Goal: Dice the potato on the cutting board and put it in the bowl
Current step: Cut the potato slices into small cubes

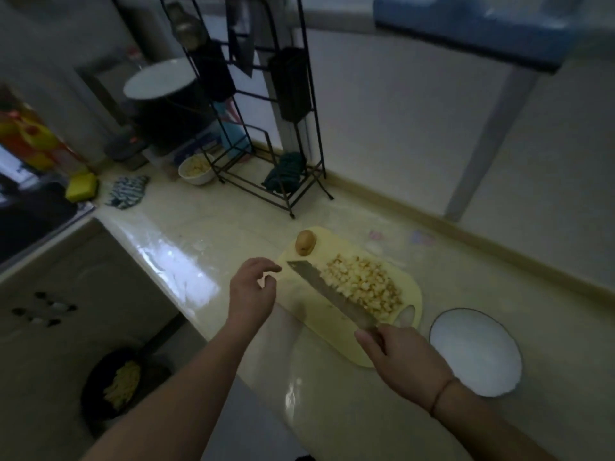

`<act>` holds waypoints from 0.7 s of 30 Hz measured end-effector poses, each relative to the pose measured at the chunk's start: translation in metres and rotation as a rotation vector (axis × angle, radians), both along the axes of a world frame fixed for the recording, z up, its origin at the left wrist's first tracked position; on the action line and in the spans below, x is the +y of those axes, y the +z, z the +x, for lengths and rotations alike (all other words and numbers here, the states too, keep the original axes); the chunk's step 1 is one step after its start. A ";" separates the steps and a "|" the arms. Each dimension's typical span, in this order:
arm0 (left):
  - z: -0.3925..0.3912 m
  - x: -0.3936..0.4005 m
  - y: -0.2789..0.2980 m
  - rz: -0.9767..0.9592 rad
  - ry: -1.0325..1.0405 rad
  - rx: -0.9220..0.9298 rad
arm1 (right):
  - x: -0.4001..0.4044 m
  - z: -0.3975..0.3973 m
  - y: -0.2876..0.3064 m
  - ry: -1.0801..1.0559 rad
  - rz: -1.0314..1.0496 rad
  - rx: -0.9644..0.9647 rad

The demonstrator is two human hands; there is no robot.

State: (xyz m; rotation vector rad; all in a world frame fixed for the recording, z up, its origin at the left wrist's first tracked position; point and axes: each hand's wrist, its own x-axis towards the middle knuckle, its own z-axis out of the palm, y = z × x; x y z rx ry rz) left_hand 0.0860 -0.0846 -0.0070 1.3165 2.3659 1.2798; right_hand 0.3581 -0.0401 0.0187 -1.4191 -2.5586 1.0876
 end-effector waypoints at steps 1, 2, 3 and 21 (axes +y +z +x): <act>0.005 -0.001 0.008 0.012 -0.021 0.009 | -0.001 0.002 0.003 0.027 0.065 -0.048; 0.010 -0.003 0.014 0.027 -0.086 0.055 | -0.001 0.004 0.006 0.058 0.121 -0.096; 0.016 -0.004 0.018 0.033 -0.184 0.113 | -0.003 0.005 0.009 0.085 0.163 -0.134; 0.015 0.069 -0.011 -0.411 -0.682 0.190 | -0.022 -0.055 0.032 0.089 0.237 -0.392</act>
